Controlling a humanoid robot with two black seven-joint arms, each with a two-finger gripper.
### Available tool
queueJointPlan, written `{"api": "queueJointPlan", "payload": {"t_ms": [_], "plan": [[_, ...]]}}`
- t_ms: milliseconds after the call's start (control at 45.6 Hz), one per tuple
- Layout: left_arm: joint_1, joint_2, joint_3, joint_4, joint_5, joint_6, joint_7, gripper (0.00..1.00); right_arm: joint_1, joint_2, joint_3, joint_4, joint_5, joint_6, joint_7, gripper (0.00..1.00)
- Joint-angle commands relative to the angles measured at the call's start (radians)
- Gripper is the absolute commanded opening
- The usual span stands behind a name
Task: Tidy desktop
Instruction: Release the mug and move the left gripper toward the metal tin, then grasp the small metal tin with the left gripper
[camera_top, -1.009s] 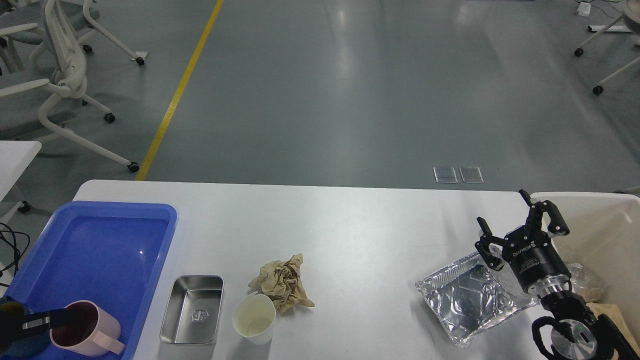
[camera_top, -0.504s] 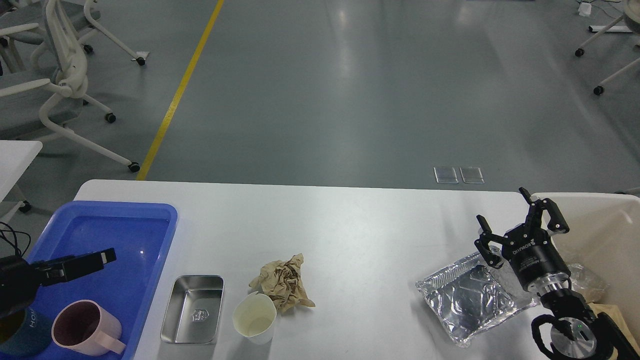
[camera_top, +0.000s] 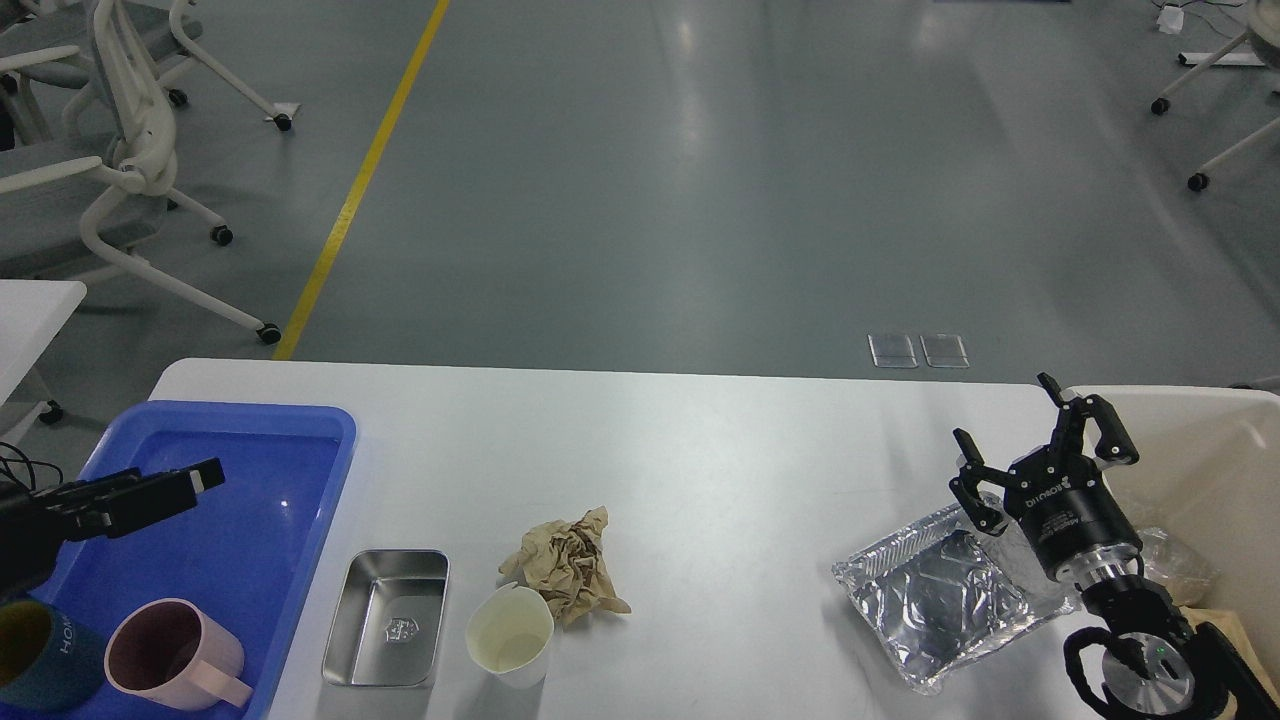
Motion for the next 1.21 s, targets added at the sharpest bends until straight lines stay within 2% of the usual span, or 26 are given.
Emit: {"api": "queueJointPlan", "payload": {"t_ms": [0,351,526,658,855,987,1053,1184], "plan": [[-0.004,-0.018,-0.008,0.0,0.0,0.001,-0.006,0.95,-0.001,0.002,-0.001,0.0,0.0,-0.001,0.0,1.0],[-0.019,-0.064,-0.007,0.002,-0.003,-0.039,-0.002,0.95,-0.009,-0.001,-0.001,0.0,0.0,0.001,0.0,1.0],[-0.008,-0.124,0.003,0.037,-0.008,-0.114,0.03,0.95,-0.014,0.001,-0.001,0.0,0.0,0.001,0.0,1.0],[-0.004,-0.204,0.007,0.089,-0.008,-0.126,0.067,0.95,-0.014,0.001,-0.001,0.0,-0.002,0.001,0.0,1.0],[-0.013,-0.308,0.021,0.175,0.011,-0.166,0.073,0.95,-0.012,0.001,-0.001,-0.002,-0.002,0.001,0.0,1.0],[-0.017,-0.386,0.041,0.226,0.015,-0.191,0.125,0.95,-0.01,0.002,-0.001,-0.002,-0.002,0.001,0.0,1.0],[-0.034,-0.423,0.062,0.256,0.021,-0.192,0.144,0.94,-0.01,0.004,-0.001,-0.003,-0.002,0.001,0.0,1.0],[-0.097,-0.463,0.157,0.315,0.043,-0.192,0.146,0.94,-0.01,0.005,-0.001,-0.003,-0.003,0.001,0.0,1.0]]}}
